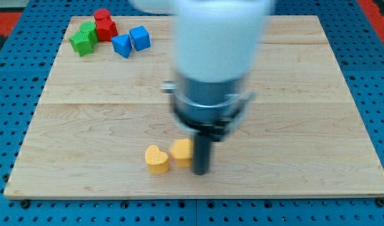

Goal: Move the yellow hexagon to the left center of the board

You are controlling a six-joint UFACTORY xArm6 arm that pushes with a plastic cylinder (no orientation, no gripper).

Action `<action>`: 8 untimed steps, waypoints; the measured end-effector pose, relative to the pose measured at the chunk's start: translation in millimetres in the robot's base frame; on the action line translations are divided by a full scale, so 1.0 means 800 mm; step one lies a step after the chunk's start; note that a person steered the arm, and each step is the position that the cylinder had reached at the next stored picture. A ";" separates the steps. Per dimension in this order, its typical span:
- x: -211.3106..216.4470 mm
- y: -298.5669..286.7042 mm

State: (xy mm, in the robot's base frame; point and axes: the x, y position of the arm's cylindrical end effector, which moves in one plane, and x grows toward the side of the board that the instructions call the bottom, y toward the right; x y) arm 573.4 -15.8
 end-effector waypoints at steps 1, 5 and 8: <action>-0.020 0.008; -0.006 -0.054; -0.044 0.055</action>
State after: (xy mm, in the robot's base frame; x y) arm 537.8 27.8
